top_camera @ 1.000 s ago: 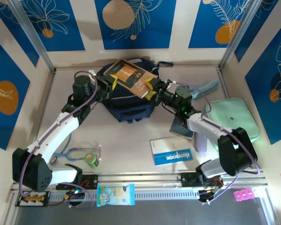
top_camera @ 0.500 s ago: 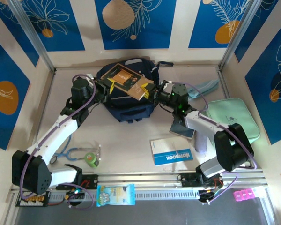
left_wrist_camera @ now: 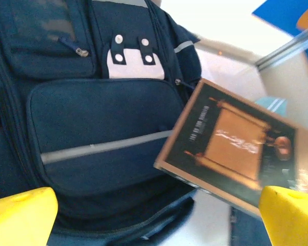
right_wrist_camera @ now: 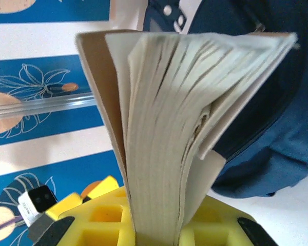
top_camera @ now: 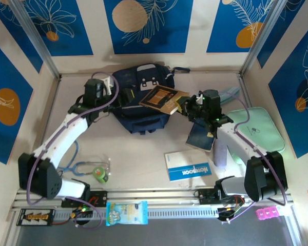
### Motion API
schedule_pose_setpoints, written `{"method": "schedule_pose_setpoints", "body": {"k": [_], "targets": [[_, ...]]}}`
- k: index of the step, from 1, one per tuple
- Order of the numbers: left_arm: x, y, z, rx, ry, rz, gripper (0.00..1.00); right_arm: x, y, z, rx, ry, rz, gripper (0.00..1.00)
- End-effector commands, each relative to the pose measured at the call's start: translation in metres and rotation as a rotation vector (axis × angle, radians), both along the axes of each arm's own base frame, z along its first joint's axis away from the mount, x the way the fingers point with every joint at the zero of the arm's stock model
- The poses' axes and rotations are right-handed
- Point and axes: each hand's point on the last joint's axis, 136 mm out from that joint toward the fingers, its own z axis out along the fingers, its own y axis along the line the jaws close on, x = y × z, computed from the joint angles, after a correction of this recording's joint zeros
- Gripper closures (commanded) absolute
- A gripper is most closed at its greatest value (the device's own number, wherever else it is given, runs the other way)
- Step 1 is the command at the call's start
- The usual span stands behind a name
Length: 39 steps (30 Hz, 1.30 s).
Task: Pack the student bag
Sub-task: Move the student bag to the center of the table, then open the student bag at the center of the table.
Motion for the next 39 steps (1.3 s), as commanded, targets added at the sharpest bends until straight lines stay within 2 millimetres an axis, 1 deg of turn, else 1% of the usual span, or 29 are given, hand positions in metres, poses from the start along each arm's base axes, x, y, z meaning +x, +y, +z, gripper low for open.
{"method": "schedule_pose_setpoints", "body": {"k": [1, 4, 6, 9, 11, 13, 16, 19, 21, 23, 26, 29, 31, 34, 36, 37, 39], "targets": [[0.006, -0.01, -0.032, 0.218, 0.014, -0.186, 0.0, -0.007, -0.013, 0.026, -0.033, -0.114, 0.016, 0.97], [0.026, -0.017, -0.063, 0.242, 0.084, -0.208, 0.01, -0.013, -0.025, 0.027, -0.041, -0.116, 0.001, 0.97], [0.034, -0.027, -0.086, 0.222, 0.154, -0.232, 0.04, -0.016, -0.033, 0.028, -0.05, -0.116, -0.007, 0.98], [0.037, -0.044, -0.121, 0.152, 0.247, -0.269, 0.1, -0.022, -0.045, 0.031, -0.052, -0.122, -0.032, 0.98], [0.035, -0.049, -0.142, 0.122, 0.282, -0.268, 0.11, -0.023, -0.052, 0.033, -0.026, -0.13, -0.057, 0.99], [0.03, -0.048, -0.162, 0.117, 0.32, -0.265, 0.13, -0.025, -0.056, 0.033, -0.013, -0.128, -0.064, 0.99], [0.015, -0.045, -0.186, 0.122, 0.392, -0.267, 0.15, -0.029, -0.057, 0.028, -0.017, -0.106, -0.059, 1.0], [-0.012, -0.041, -0.203, 0.114, 0.461, -0.257, 0.16, -0.031, -0.058, 0.019, -0.034, -0.07, -0.06, 1.0], [-0.035, -0.041, -0.211, 0.105, 0.495, -0.253, 0.17, -0.033, -0.06, 0.008, -0.054, -0.022, -0.066, 1.0], [-0.055, -0.038, -0.215, 0.11, 0.511, -0.235, 0.17, -0.034, -0.06, -0.002, -0.062, 0.015, -0.057, 1.0], [-0.08, -0.041, -0.211, 0.102, 0.501, -0.225, 0.17, -0.033, -0.056, -0.014, -0.057, 0.058, -0.034, 1.0], [-0.091, -0.048, -0.2, 0.144, 0.468, -0.259, 0.17, -0.03, -0.053, -0.02, -0.057, 0.079, -0.014, 1.0], [-0.09, -0.05, -0.188, 0.203, 0.434, -0.289, 0.16, -0.029, -0.053, -0.02, -0.055, 0.082, -0.003, 1.0], [-0.079, -0.055, -0.164, 0.305, 0.356, -0.348, 0.12, -0.026, -0.057, -0.007, -0.06, 0.043, -0.005, 1.0], [-0.071, -0.061, -0.147, 0.392, 0.286, -0.414, 0.03, -0.026, -0.069, 0.006, -0.068, 0.0, -0.032, 1.0], [-0.069, -0.063, -0.142, 0.435, 0.257, -0.441, 0.0, -0.025, -0.075, 0.012, -0.069, -0.019, -0.049, 1.0], [-0.062, -0.069, -0.134, 0.525, 0.201, -0.501, 0.0, -0.026, -0.091, 0.022, -0.074, -0.055, -0.09, 1.0]]}}
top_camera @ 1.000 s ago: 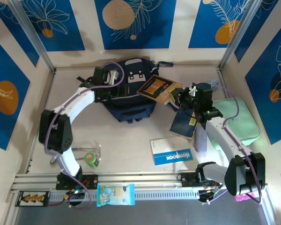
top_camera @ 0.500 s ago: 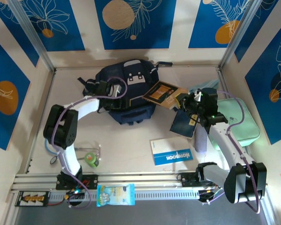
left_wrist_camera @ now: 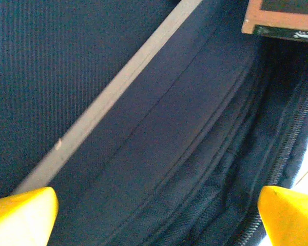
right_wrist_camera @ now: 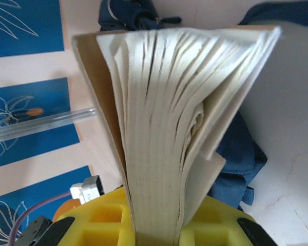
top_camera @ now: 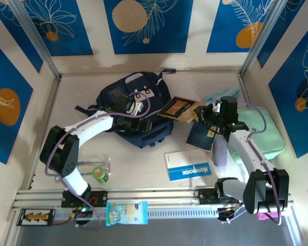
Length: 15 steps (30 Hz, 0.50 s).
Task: Pack the student bag
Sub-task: Open the student bag at the center of the table.
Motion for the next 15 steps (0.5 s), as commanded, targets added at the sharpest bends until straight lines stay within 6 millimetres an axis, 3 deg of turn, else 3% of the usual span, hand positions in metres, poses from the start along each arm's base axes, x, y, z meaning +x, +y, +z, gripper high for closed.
{"method": "schedule_pose_setpoints", "body": {"k": [1, 7, 13, 15], "targets": [[0.0, 0.002, 0.002, 0.192, -0.062, -0.162, 0.0, 0.003, -0.018, 0.055, -0.008, -0.177, -0.014, 1.0], [0.021, -0.007, -0.006, 0.324, -0.085, -0.273, 0.0, -0.001, -0.042, 0.056, 0.0, -0.173, -0.062, 1.0], [0.029, -0.019, -0.023, 0.389, -0.051, -0.373, 0.15, -0.005, -0.046, 0.048, 0.021, -0.145, -0.083, 1.0], [0.029, -0.022, -0.03, 0.407, -0.034, -0.397, 0.29, -0.005, -0.046, 0.048, 0.026, -0.149, -0.084, 1.0]]}}
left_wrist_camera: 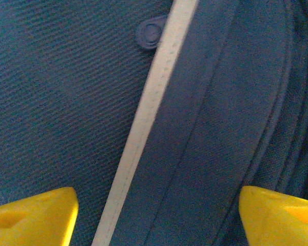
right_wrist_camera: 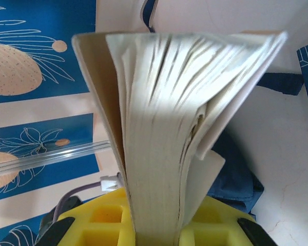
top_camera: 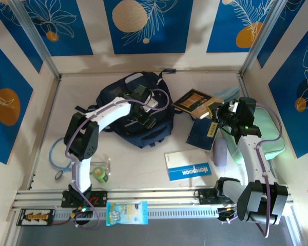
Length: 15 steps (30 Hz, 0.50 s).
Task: Pack the student bag
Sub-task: Open the student bag at the center of the table.
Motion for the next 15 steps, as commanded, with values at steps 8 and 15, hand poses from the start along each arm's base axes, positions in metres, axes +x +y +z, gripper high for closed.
{"method": "schedule_pose_setpoints", "body": {"k": [8, 15], "targets": [[-0.019, -0.007, -0.019, 0.1, 0.11, -0.134, 0.31, -0.002, 0.006, 0.019, 0.044, -0.07, 0.033, 1.0], [-0.026, -0.019, -0.004, 0.041, 0.091, -0.191, 0.21, -0.002, 0.008, 0.013, 0.06, -0.049, 0.041, 1.0]]}}
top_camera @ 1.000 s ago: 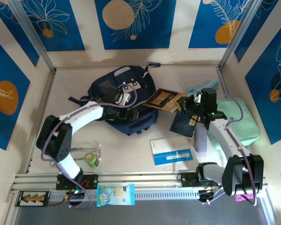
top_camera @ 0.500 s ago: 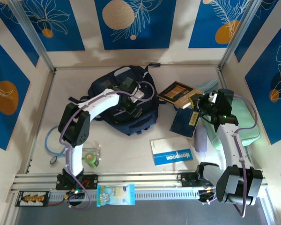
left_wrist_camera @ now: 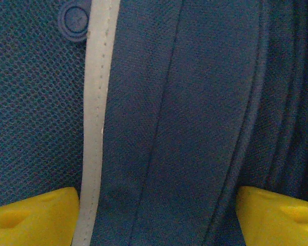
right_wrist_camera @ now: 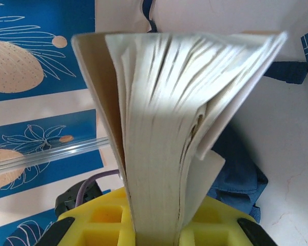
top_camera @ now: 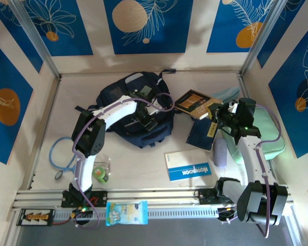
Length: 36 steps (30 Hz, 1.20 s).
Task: Pack the student bag
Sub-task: Open the student bag at the center of the table.
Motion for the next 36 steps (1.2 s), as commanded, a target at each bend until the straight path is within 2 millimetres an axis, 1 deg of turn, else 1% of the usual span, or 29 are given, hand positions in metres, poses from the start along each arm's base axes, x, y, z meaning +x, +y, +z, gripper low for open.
{"method": "schedule_pose_setpoints", "body": {"k": [1, 4, 10, 11, 13, 15, 16, 18, 21, 23, 26, 27, 30, 32, 34, 36], "targets": [[-0.014, -0.009, 0.01, -0.017, 0.015, -0.061, 0.21, 0.001, 0.005, 0.015, 0.031, -0.06, 0.031, 1.0], [-0.006, -0.004, 0.005, 0.04, -0.02, -0.046, 0.24, 0.002, 0.005, 0.014, 0.05, -0.059, 0.023, 1.0], [0.007, 0.006, -0.012, 0.133, -0.051, -0.016, 0.37, 0.007, 0.006, 0.016, 0.058, -0.063, 0.028, 1.0], [0.009, 0.007, -0.012, 0.135, -0.056, -0.009, 0.39, 0.007, 0.006, 0.016, 0.059, -0.062, 0.029, 1.0], [0.008, 0.004, -0.011, 0.126, -0.052, -0.007, 0.48, 0.007, 0.006, 0.015, 0.058, -0.06, 0.031, 1.0], [0.006, -0.001, -0.003, 0.09, -0.043, -0.015, 0.54, 0.006, 0.006, 0.015, 0.057, -0.059, 0.03, 1.0], [0.007, -0.003, 0.002, 0.074, -0.051, -0.011, 0.58, 0.006, 0.006, 0.016, 0.056, -0.06, 0.031, 1.0], [0.01, -0.006, 0.019, 0.041, -0.088, 0.001, 0.69, 0.005, 0.005, 0.016, 0.05, -0.063, 0.029, 1.0], [0.016, -0.008, 0.046, -0.002, -0.148, 0.022, 0.79, 0.002, 0.005, 0.021, 0.036, -0.075, 0.028, 1.0], [0.02, -0.006, 0.064, -0.022, -0.188, 0.04, 0.83, -0.001, 0.004, 0.026, 0.022, -0.091, 0.027, 1.0], [0.025, -0.002, 0.088, -0.049, -0.251, 0.087, 0.97, -0.006, 0.002, 0.035, -0.009, -0.13, 0.02, 1.0], [0.027, -0.002, 0.096, -0.065, -0.268, 0.099, 1.0, -0.008, 0.0, 0.037, -0.023, -0.14, 0.011, 1.0], [0.03, 0.0, 0.117, -0.112, -0.316, 0.136, 1.0, -0.016, -0.002, 0.046, -0.06, -0.175, -0.003, 1.0], [0.033, 0.001, 0.131, -0.138, -0.35, 0.163, 1.0, -0.022, -0.005, 0.048, -0.091, -0.178, -0.016, 1.0], [0.037, 0.005, 0.15, -0.167, -0.399, 0.204, 1.0, -0.028, -0.006, 0.049, -0.122, -0.178, -0.019, 1.0], [0.044, 0.01, 0.173, -0.198, -0.468, 0.257, 1.0, -0.034, -0.005, 0.046, -0.149, -0.169, -0.009, 1.0]]}}
